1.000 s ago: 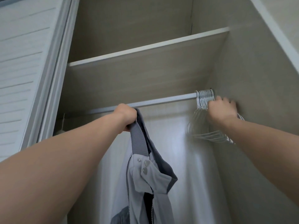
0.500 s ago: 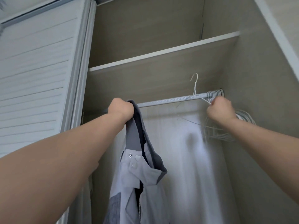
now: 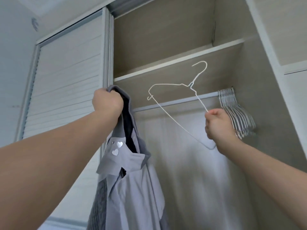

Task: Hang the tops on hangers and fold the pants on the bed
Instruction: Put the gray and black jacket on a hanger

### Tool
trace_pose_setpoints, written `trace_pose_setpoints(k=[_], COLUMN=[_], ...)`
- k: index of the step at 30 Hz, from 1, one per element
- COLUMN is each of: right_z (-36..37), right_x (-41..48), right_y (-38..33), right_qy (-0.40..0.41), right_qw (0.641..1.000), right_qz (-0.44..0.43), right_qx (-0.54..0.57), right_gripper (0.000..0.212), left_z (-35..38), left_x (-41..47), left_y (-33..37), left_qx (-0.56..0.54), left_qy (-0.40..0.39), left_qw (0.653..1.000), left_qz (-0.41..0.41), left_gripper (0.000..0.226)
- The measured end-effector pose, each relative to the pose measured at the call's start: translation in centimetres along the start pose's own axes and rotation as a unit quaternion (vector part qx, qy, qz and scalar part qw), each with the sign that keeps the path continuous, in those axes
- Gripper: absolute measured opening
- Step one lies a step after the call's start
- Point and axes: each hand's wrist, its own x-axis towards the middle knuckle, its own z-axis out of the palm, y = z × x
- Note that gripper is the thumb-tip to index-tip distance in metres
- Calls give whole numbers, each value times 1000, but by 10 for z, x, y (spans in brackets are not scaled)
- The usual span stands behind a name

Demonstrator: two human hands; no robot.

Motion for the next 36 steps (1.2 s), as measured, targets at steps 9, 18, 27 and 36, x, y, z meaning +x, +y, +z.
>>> trace_pose_setpoints(k=[9, 18, 27, 36], right_z=[16, -27, -111, -165], right_x=[-63, -129, -258, -421], right_y=[-78, -154, -226, -264], right_qy=[-73, -282, -452, -616], right_qw=[977, 900, 774, 638], right_qz=[33, 82, 116, 165], right_qx=[198, 323, 428, 432], right_gripper=[19, 26, 38, 40], left_z=[-89, -202, -330, -470], left_x=[-30, -120, -238, -369], left_y=[102, 211, 278, 319], left_qx=[91, 234, 513, 566], left_qy=[74, 165, 110, 105], left_qw=[992, 952, 849, 784], left_qz=[49, 111, -68, -234], left_gripper=[18, 26, 24, 14])
